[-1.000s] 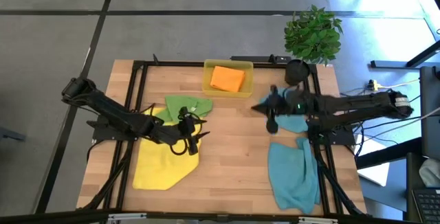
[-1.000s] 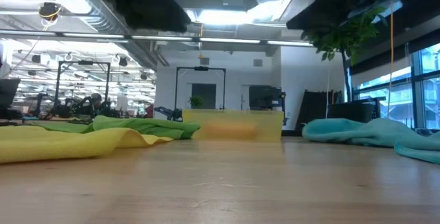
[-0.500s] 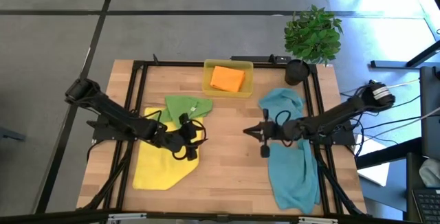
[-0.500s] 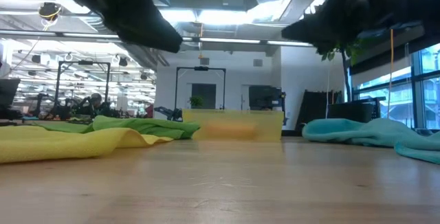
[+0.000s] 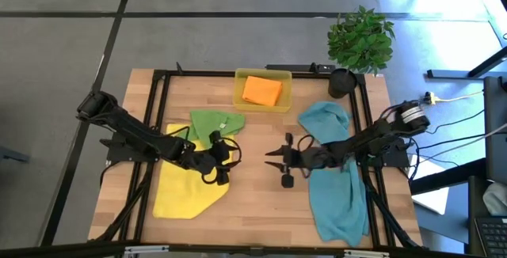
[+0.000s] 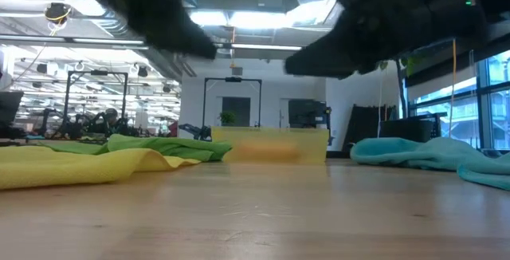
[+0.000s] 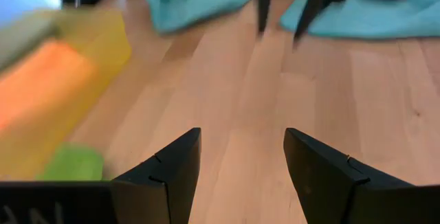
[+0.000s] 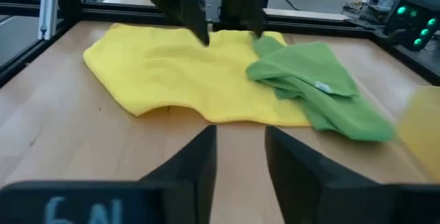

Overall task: Fold microfiber towels
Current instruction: Fold the yellow microfiber cloth

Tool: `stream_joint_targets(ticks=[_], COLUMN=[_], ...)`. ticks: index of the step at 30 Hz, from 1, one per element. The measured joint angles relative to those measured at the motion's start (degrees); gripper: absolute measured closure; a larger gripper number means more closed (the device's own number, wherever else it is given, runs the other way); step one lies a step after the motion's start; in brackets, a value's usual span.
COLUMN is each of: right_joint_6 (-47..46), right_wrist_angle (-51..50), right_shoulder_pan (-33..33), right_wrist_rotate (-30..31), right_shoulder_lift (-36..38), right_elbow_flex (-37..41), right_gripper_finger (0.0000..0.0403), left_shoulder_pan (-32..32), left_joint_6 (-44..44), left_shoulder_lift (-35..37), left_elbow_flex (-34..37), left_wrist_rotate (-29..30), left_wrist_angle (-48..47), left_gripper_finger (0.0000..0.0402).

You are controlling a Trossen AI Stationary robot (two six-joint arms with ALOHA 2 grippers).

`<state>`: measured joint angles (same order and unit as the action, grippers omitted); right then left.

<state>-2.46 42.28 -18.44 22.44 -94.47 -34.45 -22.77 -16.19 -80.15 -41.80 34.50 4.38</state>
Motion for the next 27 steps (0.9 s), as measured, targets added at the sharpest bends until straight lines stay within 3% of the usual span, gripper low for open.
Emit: stream_joint_targets(ticks=[7, 13, 17, 27], right_joint_6=[1.65, 2.94, 7.68, 18.08], right_wrist_angle=[-1.82, -9.84, -13.68, -16.33], right_shoulder_pan=[0.01, 1.63, 2.04, 2.08], right_wrist_rotate=[-0.58, -8.46, -11.57, -16.56], right_shoulder_lift=[-10.56, -16.2, -20.55, -27.75], right_elbow_flex=[-10.16, -18.79, -23.73, -32.31], right_gripper_finger=[0.0215, 0.0205, 0.0205, 0.0204], left_shoulder_pan=[-6.31, -11.5, -13.29, -16.26], left_joint_6=[10.78, 15.02, 15.35, 12.0], left_shoulder_lift=[0.35, 0.34, 0.34, 0.34], left_elbow_flex=[-3.41, -3.45, -3.43, -3.43], left_wrist_rotate=[-0.06, -0.14, -0.02, 7.16], left_wrist_angle=[7.44, 10.57, 13.75, 14.67], left_gripper_finger=[0.0202, 0.0202, 0.0202, 0.0202])
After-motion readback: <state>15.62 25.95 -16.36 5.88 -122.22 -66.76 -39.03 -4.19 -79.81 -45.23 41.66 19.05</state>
